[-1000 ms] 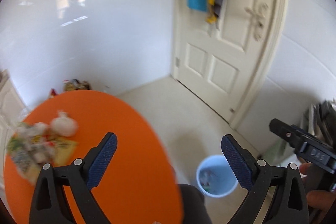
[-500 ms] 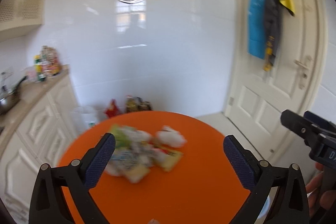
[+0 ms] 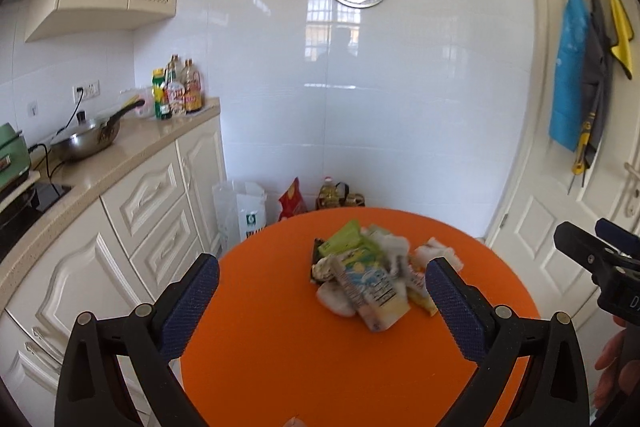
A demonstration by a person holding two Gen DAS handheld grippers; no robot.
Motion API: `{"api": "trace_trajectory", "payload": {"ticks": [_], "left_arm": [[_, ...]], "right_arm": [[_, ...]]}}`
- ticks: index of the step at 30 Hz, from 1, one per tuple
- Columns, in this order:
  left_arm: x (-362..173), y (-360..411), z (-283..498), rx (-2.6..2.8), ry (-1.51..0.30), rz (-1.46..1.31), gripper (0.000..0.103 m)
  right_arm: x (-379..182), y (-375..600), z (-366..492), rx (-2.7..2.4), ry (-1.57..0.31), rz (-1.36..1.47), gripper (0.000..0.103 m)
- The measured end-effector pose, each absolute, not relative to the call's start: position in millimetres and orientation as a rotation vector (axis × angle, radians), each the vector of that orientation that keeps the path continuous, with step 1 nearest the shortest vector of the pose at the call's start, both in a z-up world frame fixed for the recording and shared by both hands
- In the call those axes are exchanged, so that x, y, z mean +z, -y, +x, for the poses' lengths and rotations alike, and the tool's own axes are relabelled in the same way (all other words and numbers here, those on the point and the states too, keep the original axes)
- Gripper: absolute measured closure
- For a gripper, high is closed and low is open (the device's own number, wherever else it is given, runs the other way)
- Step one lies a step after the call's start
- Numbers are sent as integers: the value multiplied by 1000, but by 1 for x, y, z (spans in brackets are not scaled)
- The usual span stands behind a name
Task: Collect trash
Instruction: 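Return both tools to the trash pile on the table, then grasp the milk carton with the left tool while the right tool grasps a white wrapper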
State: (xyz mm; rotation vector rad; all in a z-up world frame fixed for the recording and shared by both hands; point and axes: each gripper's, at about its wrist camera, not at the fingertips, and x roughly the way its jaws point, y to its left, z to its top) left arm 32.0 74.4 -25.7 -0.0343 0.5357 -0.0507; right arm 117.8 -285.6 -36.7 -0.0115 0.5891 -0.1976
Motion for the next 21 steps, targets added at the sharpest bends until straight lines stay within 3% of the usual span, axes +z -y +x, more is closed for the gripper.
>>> {"api": "trace_trajectory", "payload": {"ticks": [10, 21], "left_arm": [[-48, -24, 132, -77, -711, -36, 1], [-80, 32, 330, -12, -886, -44, 3]], "right_arm": [[-85, 317, 158, -233, -735, -5, 0], [-127, 359, 186, -252, -835, 59, 0]]}}
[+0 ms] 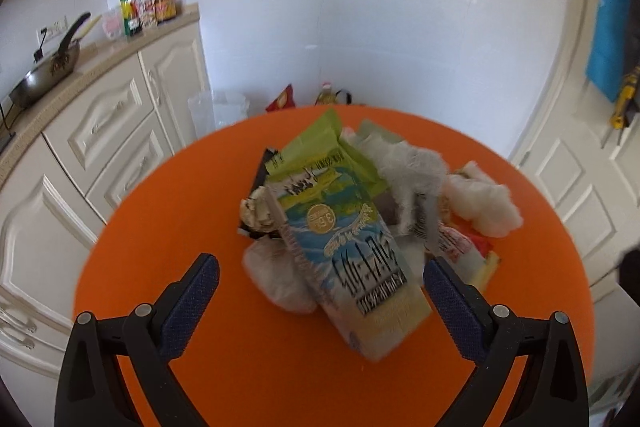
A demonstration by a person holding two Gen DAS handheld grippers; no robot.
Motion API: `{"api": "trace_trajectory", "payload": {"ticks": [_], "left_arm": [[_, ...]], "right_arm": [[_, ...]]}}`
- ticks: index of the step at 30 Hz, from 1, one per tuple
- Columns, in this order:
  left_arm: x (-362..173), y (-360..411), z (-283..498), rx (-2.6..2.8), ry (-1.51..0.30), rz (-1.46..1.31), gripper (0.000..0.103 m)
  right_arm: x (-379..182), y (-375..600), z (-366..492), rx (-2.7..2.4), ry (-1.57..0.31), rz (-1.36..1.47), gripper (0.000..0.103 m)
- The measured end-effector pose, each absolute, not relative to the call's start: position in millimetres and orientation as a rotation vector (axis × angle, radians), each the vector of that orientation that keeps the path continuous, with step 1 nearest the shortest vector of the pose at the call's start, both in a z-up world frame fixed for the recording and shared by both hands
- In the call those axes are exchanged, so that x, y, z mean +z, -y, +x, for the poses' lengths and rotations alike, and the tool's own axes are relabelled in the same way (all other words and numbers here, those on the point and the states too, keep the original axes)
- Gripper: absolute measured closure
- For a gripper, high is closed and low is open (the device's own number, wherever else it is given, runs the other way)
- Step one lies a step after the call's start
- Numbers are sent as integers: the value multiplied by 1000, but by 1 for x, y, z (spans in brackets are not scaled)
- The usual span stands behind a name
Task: Collect trash
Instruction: 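Grasp the milk carton with the left tool while the right tool grasps a white wrapper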
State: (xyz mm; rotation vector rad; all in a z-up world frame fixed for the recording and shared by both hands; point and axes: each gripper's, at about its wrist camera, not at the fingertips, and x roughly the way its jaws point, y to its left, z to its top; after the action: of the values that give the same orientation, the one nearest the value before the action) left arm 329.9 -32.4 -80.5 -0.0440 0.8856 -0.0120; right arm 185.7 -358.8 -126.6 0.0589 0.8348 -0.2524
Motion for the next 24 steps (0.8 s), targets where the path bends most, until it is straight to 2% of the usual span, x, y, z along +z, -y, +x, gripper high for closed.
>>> {"api": "trace_trajectory", "payload": {"ticks": [3, 4, 7, 12, 13, 14, 15, 16, 17, 19, 20, 24], "left_arm": [[-98, 39, 367, -4, -912, -107, 6], [-99, 41, 374, -14, -913, -135, 11], [-97, 53, 393, -71, -886, -142, 37], [-96, 61, 426, -136, -880, -157, 49], [-94, 59, 435, -142, -875, -169, 60], [-91, 60, 444, -143, -869, -169, 62], [-90, 62, 454, -136, -873, -151, 61], [-90, 66, 463, -138, -884, -129, 56], [-91, 72, 475, -133, -890, -112, 41], [-94, 83, 499, -79, -902, -89, 22], [-96, 88, 512, -66, -914, -89, 18], [-109, 111, 540, -42, -937, -86, 17]], "right_arm": [[-133, 363, 191, -243, -849, 67, 0], [-135, 362, 192, -240, -852, 67, 0], [-142, 360, 198, -216, -868, 70, 0], [-153, 351, 207, -176, -889, 67, 0], [-153, 349, 208, -173, -892, 66, 0], [-155, 347, 208, -167, -895, 65, 0], [-155, 346, 209, -165, -896, 65, 0], [-156, 345, 209, -166, -896, 66, 0], [-156, 345, 209, -169, -897, 71, 0], [-157, 345, 210, -173, -899, 82, 0], [-157, 345, 210, -174, -900, 81, 0], [-155, 345, 206, -181, -901, 73, 0]]}}
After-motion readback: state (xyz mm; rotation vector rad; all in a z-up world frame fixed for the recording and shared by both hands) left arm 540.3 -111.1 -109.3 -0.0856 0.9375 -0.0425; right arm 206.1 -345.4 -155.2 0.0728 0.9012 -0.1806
